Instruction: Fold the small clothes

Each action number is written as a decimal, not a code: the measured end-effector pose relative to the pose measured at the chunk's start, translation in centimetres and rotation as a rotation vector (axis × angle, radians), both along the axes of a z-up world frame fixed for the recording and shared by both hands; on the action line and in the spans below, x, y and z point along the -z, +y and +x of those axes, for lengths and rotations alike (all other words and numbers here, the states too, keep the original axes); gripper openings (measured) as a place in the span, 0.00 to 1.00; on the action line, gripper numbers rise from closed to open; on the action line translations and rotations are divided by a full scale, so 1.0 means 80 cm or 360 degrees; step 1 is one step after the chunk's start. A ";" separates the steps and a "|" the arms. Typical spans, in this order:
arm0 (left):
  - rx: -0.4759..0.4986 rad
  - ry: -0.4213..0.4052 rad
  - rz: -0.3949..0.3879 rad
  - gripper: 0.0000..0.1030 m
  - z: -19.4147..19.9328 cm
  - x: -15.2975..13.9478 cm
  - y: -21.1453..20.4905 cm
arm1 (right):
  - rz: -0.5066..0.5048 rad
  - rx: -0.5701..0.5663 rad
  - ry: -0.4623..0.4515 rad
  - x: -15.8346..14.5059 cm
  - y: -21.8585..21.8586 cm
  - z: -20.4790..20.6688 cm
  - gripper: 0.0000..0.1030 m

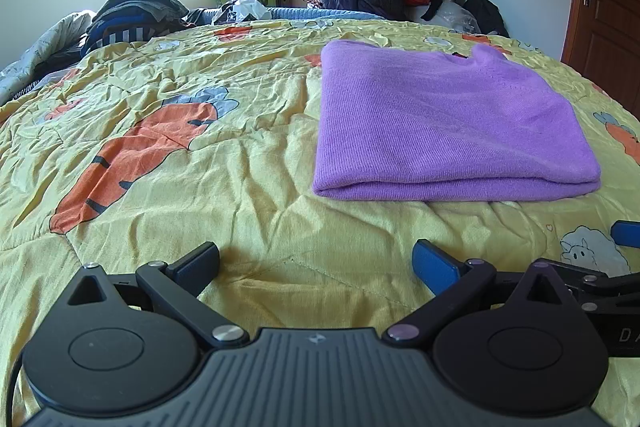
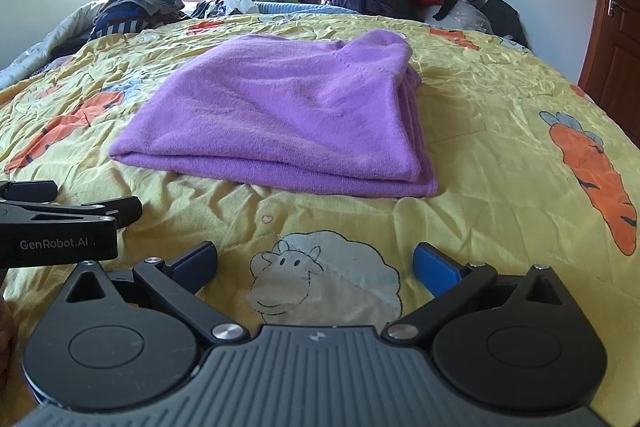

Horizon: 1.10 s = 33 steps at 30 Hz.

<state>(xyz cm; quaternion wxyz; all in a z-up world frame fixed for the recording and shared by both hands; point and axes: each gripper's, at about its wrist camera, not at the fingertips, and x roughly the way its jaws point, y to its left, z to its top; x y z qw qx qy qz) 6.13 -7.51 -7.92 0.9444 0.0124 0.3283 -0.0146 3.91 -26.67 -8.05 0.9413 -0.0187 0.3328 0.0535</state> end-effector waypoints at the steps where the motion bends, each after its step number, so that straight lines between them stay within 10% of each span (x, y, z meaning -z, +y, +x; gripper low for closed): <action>1: 0.0000 -0.0002 0.0001 1.00 0.000 0.000 -0.001 | -0.0013 -0.0009 -0.0015 0.002 0.001 -0.001 1.00; 33: 0.0000 -0.0002 -0.0002 1.00 0.000 0.000 0.000 | -0.0013 -0.0010 -0.0016 0.002 0.003 -0.001 1.00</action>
